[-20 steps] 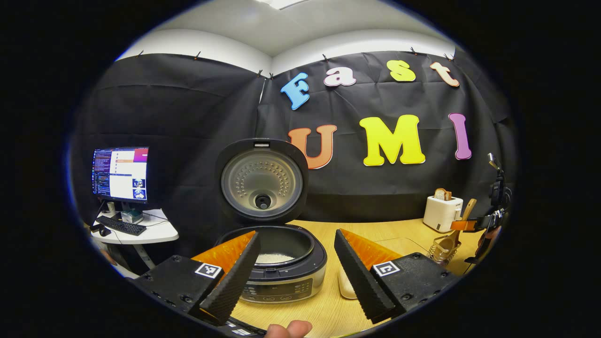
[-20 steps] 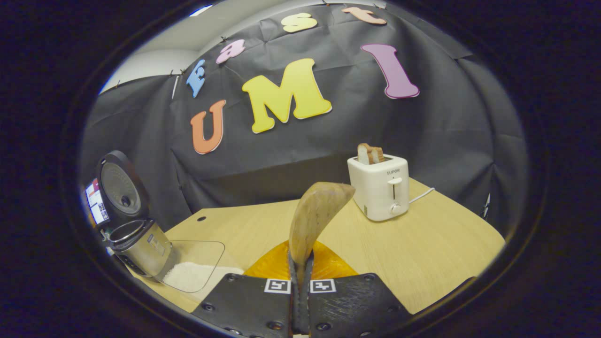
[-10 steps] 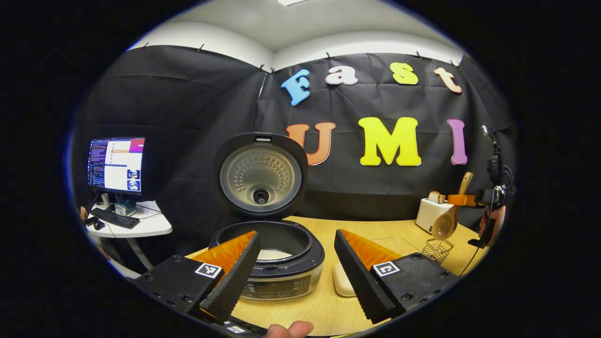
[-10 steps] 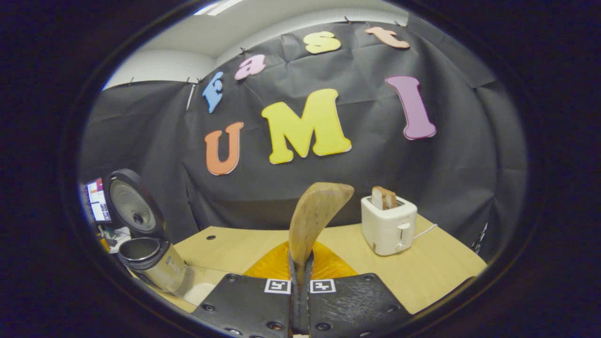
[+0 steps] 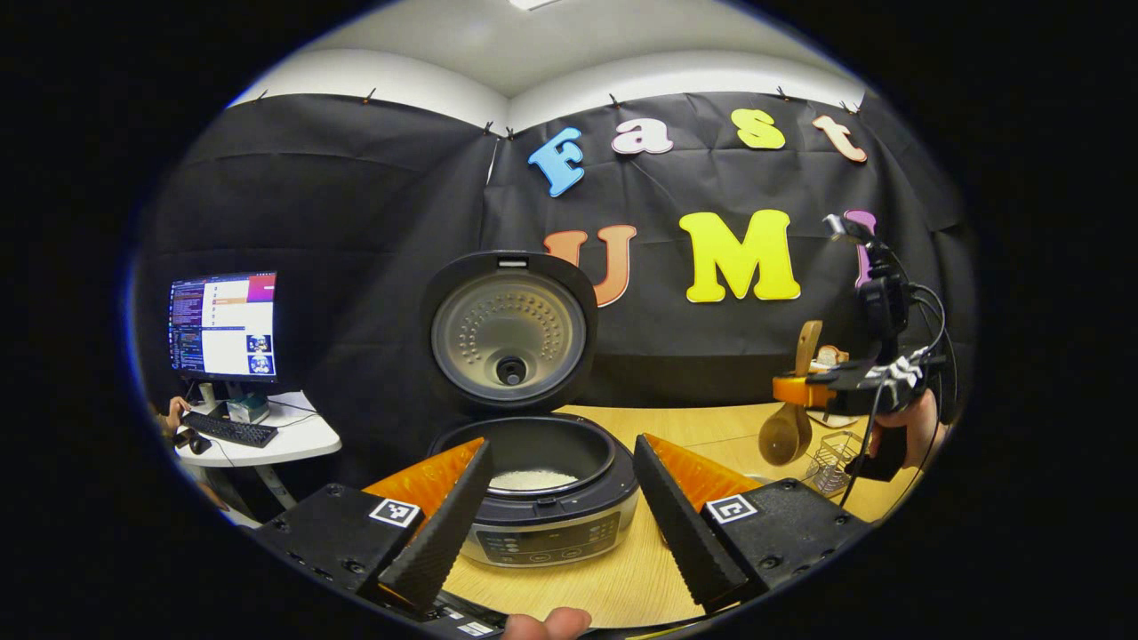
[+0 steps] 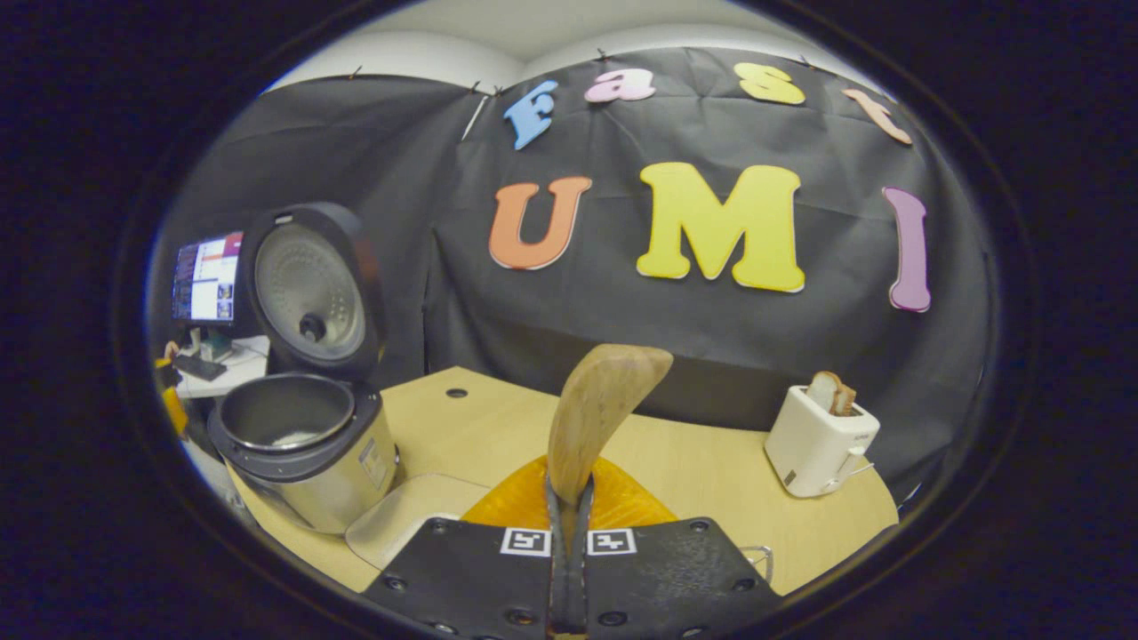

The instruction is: Close the left gripper, press the button to open the rice cooker; take a wooden spoon from the chopstick holder with the right hand, scoop a spoonful of rice and pour it into the rice cooker, then put the wooden spoon back into the chopstick holder.

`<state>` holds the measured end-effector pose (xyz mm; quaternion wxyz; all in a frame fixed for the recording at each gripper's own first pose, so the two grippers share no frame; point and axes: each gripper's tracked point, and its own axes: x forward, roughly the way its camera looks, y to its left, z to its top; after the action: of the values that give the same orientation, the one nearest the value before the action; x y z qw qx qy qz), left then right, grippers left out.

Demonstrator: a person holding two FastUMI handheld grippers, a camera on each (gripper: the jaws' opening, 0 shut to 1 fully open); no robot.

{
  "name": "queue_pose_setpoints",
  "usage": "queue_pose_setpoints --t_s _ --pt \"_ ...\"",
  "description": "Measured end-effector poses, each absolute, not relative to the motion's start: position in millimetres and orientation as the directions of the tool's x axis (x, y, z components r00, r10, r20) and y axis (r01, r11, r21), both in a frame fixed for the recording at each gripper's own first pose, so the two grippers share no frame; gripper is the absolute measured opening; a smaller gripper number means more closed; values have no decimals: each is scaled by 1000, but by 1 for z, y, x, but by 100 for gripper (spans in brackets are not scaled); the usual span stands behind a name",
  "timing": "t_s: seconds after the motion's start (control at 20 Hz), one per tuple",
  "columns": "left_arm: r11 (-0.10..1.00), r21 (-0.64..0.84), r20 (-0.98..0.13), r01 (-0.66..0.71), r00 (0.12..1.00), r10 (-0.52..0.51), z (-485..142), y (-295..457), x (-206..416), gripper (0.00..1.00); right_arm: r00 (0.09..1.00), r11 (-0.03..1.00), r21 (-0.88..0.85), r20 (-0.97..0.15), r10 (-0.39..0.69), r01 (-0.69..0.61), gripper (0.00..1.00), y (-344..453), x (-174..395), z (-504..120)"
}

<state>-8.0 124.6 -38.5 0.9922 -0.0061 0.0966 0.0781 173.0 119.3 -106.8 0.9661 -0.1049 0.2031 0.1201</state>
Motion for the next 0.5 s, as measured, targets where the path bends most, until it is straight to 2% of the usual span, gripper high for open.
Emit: queue_pose_setpoints --t_s 0.15,0.35,0.4,0.5 --pt "983 16 -195 -185 963 184 -40 137 -10 100 872 914 -294 -475 113 -278 0 119 169 -138" --pt "983 16 -203 -185 962 184 -41 138 -11 100 857 855 -406 -509 80 -322 0 134 161 -166" --pt "983 17 -202 -183 962 183 -40 138 -11 100 859 849 -416 -505 80 -324 0 140 159 -168" --pt "983 9 -198 -183 963 181 -39 140 -11 100 829 873 -332 -544 132 -357 0 160 148 -183"
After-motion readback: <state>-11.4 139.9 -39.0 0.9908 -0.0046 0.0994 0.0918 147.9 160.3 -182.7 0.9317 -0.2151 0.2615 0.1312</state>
